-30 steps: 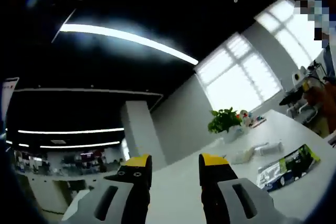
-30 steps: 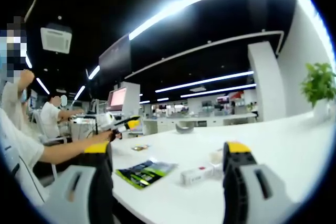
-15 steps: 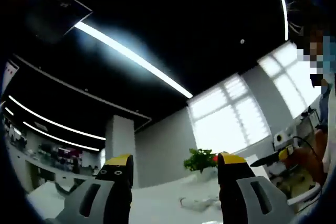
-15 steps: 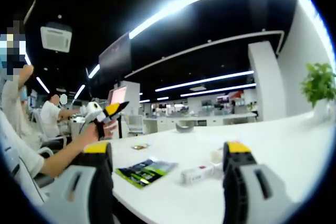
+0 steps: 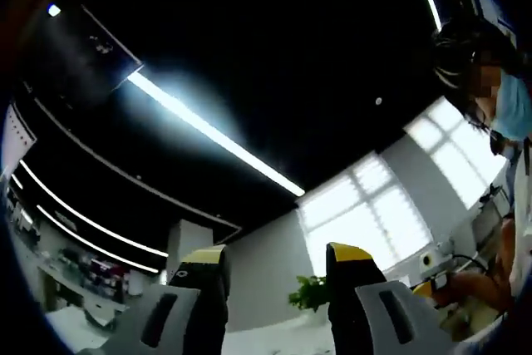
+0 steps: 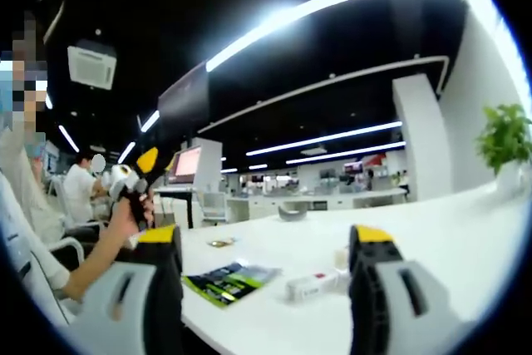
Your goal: Arrange the skincare products in the storage area until every visible bottle or jar stands upright without overlapping.
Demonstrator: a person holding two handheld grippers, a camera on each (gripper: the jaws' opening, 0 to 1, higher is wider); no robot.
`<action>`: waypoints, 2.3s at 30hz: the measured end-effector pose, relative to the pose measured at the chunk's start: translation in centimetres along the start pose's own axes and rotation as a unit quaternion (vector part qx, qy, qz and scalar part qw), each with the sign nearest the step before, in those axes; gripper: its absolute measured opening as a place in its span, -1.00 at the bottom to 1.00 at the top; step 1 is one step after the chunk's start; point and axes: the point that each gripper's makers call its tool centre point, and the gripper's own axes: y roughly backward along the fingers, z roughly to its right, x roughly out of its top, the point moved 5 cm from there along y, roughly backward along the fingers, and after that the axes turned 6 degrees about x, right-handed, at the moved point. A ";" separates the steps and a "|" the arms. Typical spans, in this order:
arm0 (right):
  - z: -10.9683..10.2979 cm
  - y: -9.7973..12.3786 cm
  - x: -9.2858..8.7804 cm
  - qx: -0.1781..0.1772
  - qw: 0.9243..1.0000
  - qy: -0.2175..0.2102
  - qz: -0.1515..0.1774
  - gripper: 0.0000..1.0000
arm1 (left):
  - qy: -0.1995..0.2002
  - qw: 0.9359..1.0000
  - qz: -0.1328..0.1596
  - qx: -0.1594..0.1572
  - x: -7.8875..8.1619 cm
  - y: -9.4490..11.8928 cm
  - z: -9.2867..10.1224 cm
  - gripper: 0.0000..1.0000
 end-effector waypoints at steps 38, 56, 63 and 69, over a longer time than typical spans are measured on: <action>-3.2 -8.0 3.1 0.087 0.988 0.128 0.002 0.08 | -0.100 0.981 -0.165 -0.024 0.4 4.7 -1.9 0.60; -5.3 -16.5 0.7 0.156 0.974 0.152 -0.069 0.10 | -0.083 0.974 -0.209 0.001 2.3 8.3 -3.6 0.60; -5.8 -19.2 0.1 0.174 0.965 0.169 -0.096 0.10 | -0.092 0.972 -0.218 0.021 2.6 8.8 -4.9 0.56; -6.7 -22.7 -1.4 0.215 0.951 0.172 -0.140 0.16 | -0.103 0.970 -0.218 0.025 2.8 8.8 -4.9 0.57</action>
